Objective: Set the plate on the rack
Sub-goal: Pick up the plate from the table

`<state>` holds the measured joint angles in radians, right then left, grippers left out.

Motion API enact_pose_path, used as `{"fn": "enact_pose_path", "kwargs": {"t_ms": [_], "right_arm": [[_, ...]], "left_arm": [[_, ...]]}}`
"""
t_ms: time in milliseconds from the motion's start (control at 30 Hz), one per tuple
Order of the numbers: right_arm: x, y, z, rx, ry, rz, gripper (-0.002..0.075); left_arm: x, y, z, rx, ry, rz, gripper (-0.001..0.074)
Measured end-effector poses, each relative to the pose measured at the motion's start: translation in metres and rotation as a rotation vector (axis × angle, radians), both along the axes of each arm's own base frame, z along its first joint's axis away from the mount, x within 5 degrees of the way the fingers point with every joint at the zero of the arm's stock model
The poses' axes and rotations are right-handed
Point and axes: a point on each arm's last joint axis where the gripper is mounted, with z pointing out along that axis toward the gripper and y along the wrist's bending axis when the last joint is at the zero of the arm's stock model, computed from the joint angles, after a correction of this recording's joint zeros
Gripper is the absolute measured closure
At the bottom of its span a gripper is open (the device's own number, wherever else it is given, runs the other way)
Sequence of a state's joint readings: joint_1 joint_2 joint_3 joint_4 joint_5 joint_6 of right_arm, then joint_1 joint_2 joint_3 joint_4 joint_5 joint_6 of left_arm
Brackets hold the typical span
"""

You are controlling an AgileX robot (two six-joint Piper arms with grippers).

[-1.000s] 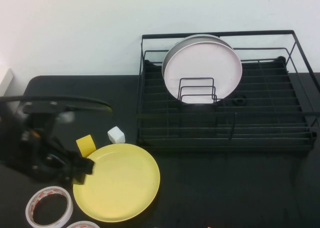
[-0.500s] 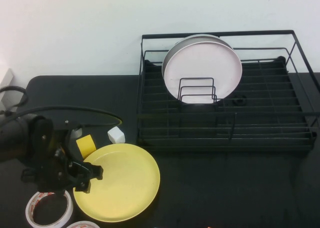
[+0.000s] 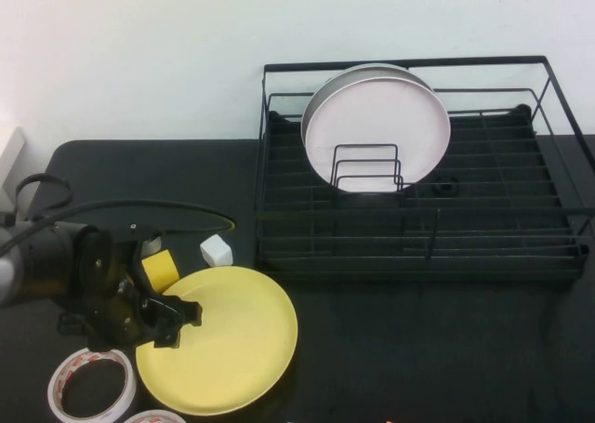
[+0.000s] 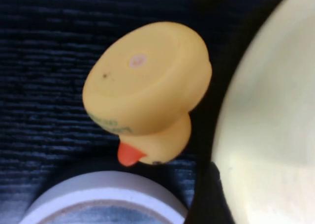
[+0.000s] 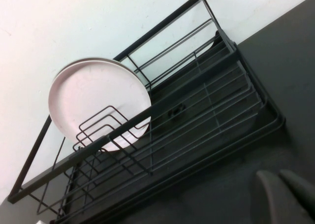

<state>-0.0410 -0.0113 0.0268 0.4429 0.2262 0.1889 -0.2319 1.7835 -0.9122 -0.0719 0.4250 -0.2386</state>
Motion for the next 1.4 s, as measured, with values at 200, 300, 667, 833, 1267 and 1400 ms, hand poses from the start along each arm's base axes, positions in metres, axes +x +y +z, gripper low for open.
{"fn": "enact_pose_path", "kwargs": {"t_ms": [200,300,667,833,1267,1400], "right_arm": [[0.000,0.000,0.000,0.000,0.000,0.000,0.0728],[0.000,0.000,0.000,0.000,0.000,0.000,0.0728],[0.000,0.000,0.000,0.000,0.000,0.000,0.0728],[0.000,0.000,0.000,0.000,0.000,0.000,0.0728],[0.000,0.000,0.000,0.017,-0.001,0.001,0.0728],[0.000,0.000,0.000,0.019,-0.001,0.001,0.0728]], "left_arm": [[0.003,-0.001,-0.014,0.008,0.033,0.001,0.0318],[0.003,-0.001,-0.016,0.008,0.036,0.002,0.0318],[0.008,-0.001,-0.018,0.000,-0.001,0.008,0.0526],[0.012,-0.002,-0.024,-0.001,-0.006,0.011,0.0688],[0.015,0.004,-0.024,0.001,-0.034,-0.066,0.0703],[0.017,0.011,-0.024,-0.041,-0.028,-0.048,0.0706]]}}
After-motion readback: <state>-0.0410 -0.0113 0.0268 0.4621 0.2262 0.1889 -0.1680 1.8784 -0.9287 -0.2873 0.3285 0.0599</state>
